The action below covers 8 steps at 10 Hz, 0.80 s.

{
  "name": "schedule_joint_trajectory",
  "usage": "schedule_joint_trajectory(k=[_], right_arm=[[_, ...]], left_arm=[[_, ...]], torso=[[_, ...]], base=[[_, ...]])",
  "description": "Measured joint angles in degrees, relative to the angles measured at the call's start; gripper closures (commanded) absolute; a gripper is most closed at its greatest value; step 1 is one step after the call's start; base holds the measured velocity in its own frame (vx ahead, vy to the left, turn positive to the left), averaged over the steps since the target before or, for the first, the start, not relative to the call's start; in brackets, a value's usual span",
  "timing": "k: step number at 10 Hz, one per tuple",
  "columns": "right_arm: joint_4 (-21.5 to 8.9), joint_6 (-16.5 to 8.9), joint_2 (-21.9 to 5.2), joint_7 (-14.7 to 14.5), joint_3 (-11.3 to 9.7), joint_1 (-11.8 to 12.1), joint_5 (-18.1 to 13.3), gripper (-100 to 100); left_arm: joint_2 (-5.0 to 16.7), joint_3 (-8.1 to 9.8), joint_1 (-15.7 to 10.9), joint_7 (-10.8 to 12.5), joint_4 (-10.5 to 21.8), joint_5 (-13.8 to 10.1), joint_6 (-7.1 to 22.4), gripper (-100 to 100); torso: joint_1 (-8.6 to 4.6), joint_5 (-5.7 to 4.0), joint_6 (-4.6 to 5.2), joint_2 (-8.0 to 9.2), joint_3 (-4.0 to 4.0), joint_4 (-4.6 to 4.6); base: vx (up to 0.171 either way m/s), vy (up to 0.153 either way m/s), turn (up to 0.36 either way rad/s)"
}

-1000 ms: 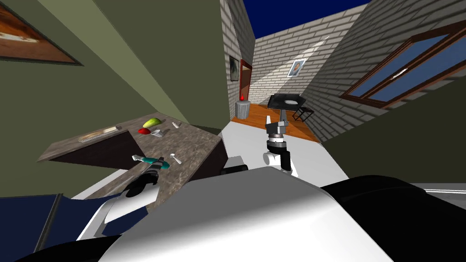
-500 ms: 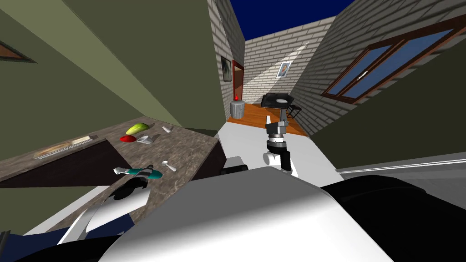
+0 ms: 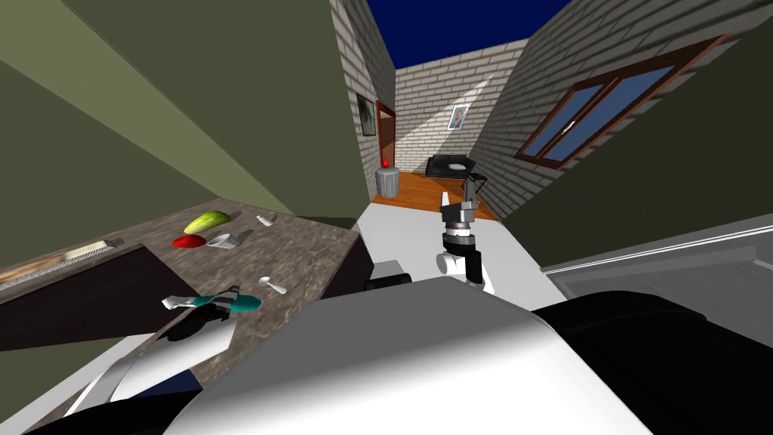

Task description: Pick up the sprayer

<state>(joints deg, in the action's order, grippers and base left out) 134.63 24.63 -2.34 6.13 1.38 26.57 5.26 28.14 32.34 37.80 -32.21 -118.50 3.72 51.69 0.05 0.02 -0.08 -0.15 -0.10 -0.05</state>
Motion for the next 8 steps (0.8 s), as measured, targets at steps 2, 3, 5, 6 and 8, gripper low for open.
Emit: schedule_joint_trajectory(k=[2,3,5,6,8], right_arm=[[0.00,0.00,0.00,0.00,-0.01,-0.01,0.00,0],[0.00,0.00,0.00,0.00,-0.01,0.00,0.00,0],[0.00,0.00,0.00,0.00,-0.01,-0.01,0.00,0],[0.00,0.00,0.00,0.00,0.00,0.00,0.00,0],[0.00,0.00,0.00,0.00,-0.01,-0.01,0.00,0]], left_arm=[[1.72,-0.40,0.96,1.27,1.83,-0.08,-1.13,-100],[2.67,-0.80,1.33,2.97,3.56,0.10,-2.17,-100],[4.58,-1.37,2.68,5.64,5.25,0.12,-3.04,-100],[5.85,-1.50,3.38,7.25,6.73,-0.18,-3.83,-100],[7.60,-2.10,4.81,10.24,8.71,0.02,-5.25,-100]], torso=[[-0.13,-0.03,0.05,0.04,0.02,0.00],[-0.18,-0.04,0.00,0.07,0.04,0.01],[-0.18,-0.04,0.04,0.09,0.05,0.02],[-0.16,-0.05,0.00,0.09,0.05,0.02],[-0.16,-0.04,0.03,0.07,0.04,0.01]], base=[[-0.023,-0.045,-0.163],[-0.016,-0.026,0.018],[-0.026,-0.043,-0.151],[-0.011,-0.018,-0.002],[-0.021,-0.044,-0.151]])
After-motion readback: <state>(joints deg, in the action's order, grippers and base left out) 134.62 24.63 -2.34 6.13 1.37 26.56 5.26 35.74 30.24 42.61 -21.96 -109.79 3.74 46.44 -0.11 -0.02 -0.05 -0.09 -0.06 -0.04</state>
